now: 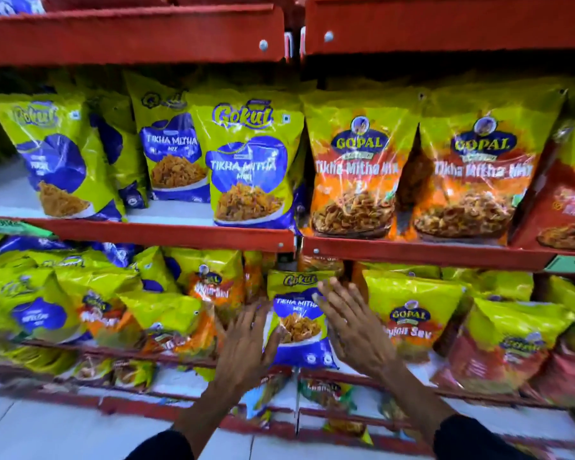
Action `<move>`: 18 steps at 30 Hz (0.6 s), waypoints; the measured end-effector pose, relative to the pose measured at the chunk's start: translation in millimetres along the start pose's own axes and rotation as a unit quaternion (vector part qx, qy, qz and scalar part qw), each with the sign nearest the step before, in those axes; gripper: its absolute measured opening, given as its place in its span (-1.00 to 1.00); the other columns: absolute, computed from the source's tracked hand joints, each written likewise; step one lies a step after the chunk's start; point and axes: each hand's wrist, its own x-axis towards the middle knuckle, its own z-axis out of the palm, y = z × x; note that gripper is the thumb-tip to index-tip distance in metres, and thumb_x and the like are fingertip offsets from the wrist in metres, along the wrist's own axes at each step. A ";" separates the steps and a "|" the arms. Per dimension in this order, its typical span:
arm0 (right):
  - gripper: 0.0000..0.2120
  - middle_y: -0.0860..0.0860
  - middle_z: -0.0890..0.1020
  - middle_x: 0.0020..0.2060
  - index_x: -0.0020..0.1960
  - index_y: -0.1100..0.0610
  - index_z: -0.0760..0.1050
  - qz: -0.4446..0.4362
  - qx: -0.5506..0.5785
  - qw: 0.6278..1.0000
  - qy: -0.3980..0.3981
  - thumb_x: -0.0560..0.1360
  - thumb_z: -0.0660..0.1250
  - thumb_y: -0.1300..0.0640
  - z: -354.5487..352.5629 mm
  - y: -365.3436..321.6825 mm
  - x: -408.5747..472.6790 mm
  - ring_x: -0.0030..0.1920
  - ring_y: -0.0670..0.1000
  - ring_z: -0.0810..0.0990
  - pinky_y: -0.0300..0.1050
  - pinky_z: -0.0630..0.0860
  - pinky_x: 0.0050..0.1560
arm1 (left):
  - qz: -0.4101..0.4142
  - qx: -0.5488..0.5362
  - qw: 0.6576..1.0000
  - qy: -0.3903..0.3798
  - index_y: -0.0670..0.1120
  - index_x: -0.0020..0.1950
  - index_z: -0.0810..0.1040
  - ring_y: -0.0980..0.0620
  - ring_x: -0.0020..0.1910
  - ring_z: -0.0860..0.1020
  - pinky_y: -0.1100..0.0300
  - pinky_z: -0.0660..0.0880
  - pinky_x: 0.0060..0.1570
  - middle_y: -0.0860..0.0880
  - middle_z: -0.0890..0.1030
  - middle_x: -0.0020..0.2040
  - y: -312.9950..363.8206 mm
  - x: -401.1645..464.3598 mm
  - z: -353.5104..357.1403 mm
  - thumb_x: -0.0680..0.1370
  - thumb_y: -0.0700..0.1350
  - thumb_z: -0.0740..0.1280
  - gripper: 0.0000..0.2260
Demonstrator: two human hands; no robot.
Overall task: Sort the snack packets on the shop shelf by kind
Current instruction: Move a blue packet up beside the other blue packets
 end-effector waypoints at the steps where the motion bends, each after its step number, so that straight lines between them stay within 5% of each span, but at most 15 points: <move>1: -0.44 0.07 0.39 0.50 0.49 0.10 0.31 0.016 0.021 0.999 -0.027 0.50 0.28 0.18 7.1 -3.1 -3.4 0.53 0.12 0.31 0.13 0.25 0.49 | -0.033 -0.041 0.998 -0.018 0.00 0.44 0.30 -0.13 0.32 0.51 0.00 0.42 0.29 -0.10 0.50 0.38 -4.3 1.4 7.4 0.62 0.18 0.08 -0.55; 5: -0.57 0.06 0.49 0.38 0.43 0.05 0.35 0.227 0.137 0.958 -0.113 0.58 0.15 0.02 48.9 -7.0 -7.5 0.38 0.12 0.46 0.06 0.49 0.31 | -0.193 -0.184 0.957 -0.116 -0.18 0.50 0.30 -0.19 0.35 0.50 0.01 0.47 0.27 -0.19 0.47 0.42 -29.4 32.8 43.5 0.56 0.08 0.31 -0.41; 7: -0.45 0.08 0.47 0.39 0.46 0.06 0.30 0.371 0.221 0.892 -0.134 0.57 0.08 -0.19 72.6 -6.0 -2.4 0.36 0.15 0.47 0.07 0.49 0.28 | -0.274 -0.251 0.910 -0.182 -0.23 0.52 0.24 -0.19 0.40 0.46 0.09 0.46 0.30 -0.23 0.43 0.46 -41.2 55.7 62.4 0.54 0.05 0.39 -0.33; 9: -0.34 0.11 0.43 0.45 0.50 0.11 0.27 0.476 0.292 0.813 -0.162 0.53 0.18 -0.26 102.2 3.8 -2.1 0.41 0.18 0.43 0.12 0.44 0.35 | -0.321 -0.320 0.862 -0.227 -0.25 0.51 0.26 -0.11 0.33 0.52 0.33 0.47 0.11 -0.21 0.46 0.44 -45.8 73.6 78.8 0.50 0.01 0.46 -0.30; 12: -0.37 0.08 0.53 0.37 0.39 0.11 0.41 0.554 0.390 0.709 -0.198 0.43 0.43 -0.18 128.2 13.7 3.9 0.38 0.11 0.49 0.09 0.40 0.38 | -0.358 -0.403 0.810 -0.232 -0.17 0.30 0.40 0.12 -0.07 0.63 0.27 0.44 -0.17 -0.05 0.69 -0.04 -51.7 91.5 96.8 0.42 -0.10 0.55 -0.46; 15: -0.86 -0.13 0.69 -0.15 0.04 0.07 0.57 0.584 0.447 0.652 -0.184 0.49 0.42 0.15 131.1 15.0 14.7 -0.02 0.00 0.60 -0.11 0.47 0.03 | -0.362 -0.414 0.787 -0.281 -0.09 0.15 0.57 0.04 -0.18 0.56 0.16 0.45 -0.18 -0.04 0.61 -0.11 -59.4 102.1 102.3 0.41 -0.03 0.54 -0.63; 18: -0.92 -0.14 0.65 -0.31 -0.10 0.06 0.59 0.605 0.477 0.610 -0.185 0.49 0.38 0.23 130.3 13.7 23.2 -0.17 -0.07 0.57 -0.28 0.47 -0.21 | -0.346 -0.420 0.776 -0.320 -0.06 -0.20 0.67 0.10 -0.43 0.56 0.24 0.46 -0.27 0.05 0.63 -0.43 -66.2 105.1 104.8 0.38 -0.11 0.54 -0.91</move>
